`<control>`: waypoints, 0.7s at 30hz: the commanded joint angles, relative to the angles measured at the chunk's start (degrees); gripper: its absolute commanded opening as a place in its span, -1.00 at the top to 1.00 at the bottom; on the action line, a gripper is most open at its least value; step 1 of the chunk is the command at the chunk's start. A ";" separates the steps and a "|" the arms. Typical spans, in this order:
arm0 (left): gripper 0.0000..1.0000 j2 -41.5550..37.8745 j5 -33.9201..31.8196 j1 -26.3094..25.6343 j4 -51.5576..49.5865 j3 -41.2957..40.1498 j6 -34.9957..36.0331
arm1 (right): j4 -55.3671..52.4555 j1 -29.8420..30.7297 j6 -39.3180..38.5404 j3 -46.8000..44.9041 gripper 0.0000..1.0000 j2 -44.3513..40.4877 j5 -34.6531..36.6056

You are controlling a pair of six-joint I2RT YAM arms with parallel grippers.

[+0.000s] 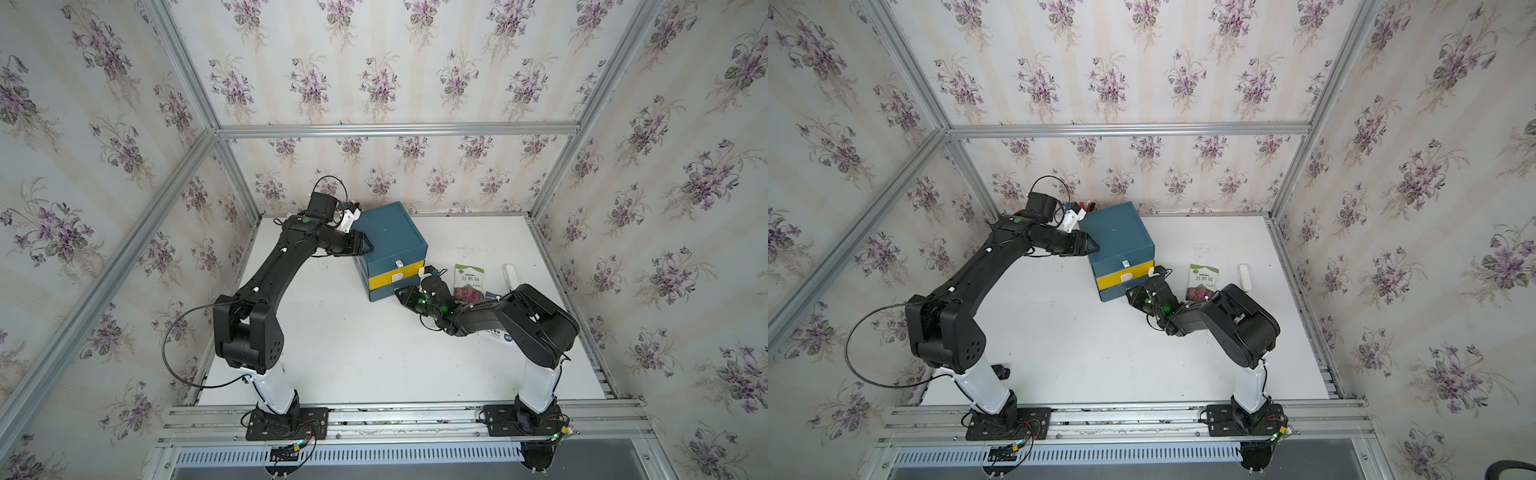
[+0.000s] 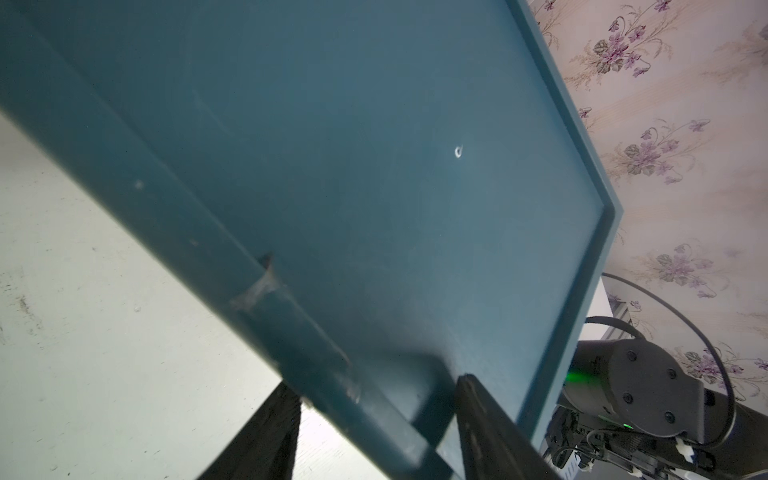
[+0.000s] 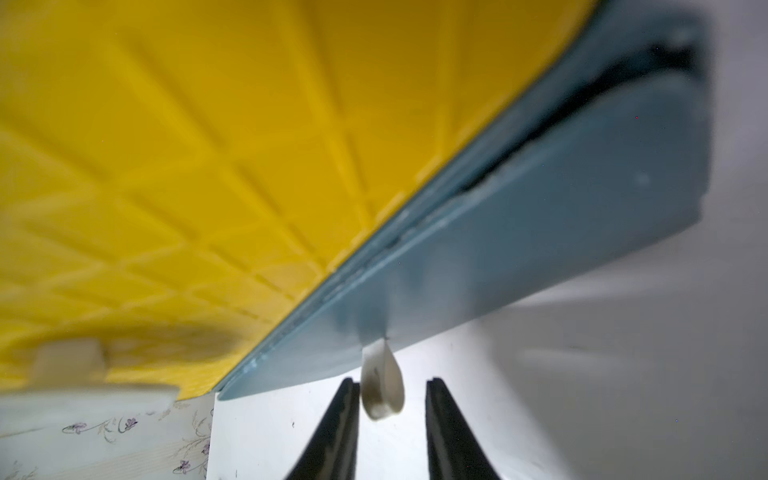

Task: Take the seed bags out of the drawer
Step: Open the drawer in the storage box.

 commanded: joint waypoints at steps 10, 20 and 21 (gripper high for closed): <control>-0.24 1.49 -8.08 0.10 -13.39 -1.01 2.92 | 4.17 -0.19 -0.11 1.70 0.74 1.92 1.46; -0.26 1.84 -7.94 0.10 -13.49 0.22 2.78 | 3.64 0.13 0.01 0.89 1.00 1.22 -1.48; -0.27 1.84 -7.92 0.15 -13.53 0.38 2.66 | 3.64 0.20 0.01 0.43 1.00 0.82 -1.75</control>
